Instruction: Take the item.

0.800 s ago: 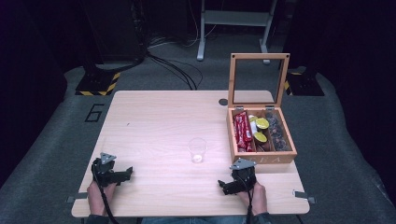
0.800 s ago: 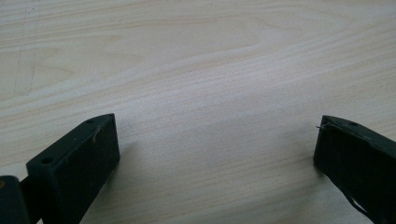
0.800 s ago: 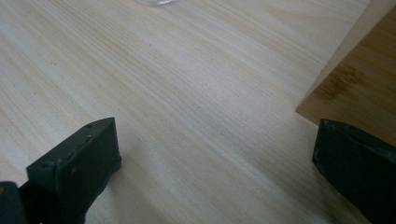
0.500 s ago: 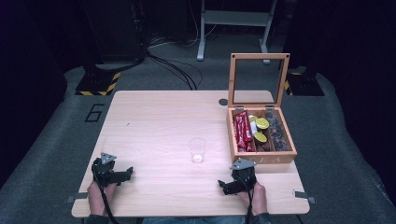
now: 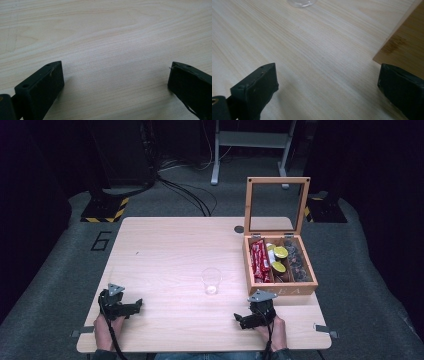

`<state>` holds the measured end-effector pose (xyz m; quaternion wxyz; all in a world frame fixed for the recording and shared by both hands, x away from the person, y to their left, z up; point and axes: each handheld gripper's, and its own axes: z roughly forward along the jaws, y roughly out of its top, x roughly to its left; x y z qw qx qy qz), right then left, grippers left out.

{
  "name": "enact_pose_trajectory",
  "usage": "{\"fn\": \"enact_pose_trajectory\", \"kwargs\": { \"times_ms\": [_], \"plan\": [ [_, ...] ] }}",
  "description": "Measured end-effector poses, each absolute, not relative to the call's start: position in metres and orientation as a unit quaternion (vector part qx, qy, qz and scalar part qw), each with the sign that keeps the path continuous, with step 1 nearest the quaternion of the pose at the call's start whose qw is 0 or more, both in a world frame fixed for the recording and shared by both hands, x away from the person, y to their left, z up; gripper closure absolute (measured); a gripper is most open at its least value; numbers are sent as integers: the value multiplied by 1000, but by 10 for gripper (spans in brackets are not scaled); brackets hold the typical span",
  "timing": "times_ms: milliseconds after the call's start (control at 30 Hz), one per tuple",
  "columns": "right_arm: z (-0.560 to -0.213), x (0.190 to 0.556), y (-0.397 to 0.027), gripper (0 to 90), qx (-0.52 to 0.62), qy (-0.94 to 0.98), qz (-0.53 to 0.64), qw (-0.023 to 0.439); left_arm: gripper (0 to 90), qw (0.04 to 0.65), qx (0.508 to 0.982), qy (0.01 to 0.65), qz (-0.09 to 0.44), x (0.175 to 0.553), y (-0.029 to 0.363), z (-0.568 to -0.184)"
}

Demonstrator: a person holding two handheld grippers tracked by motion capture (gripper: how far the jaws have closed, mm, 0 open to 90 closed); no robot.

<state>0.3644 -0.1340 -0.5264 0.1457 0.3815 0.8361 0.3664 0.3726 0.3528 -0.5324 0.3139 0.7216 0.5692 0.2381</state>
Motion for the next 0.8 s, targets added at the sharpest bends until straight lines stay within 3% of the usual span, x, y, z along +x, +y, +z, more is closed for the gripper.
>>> {"fn": "enact_pose_trajectory", "kwargs": {
  "times_ms": [800],
  "plan": [
    [-486,350,-152,32,380,825,395,138,4,314,721,567,243,373,352,-533]
  ]
}}
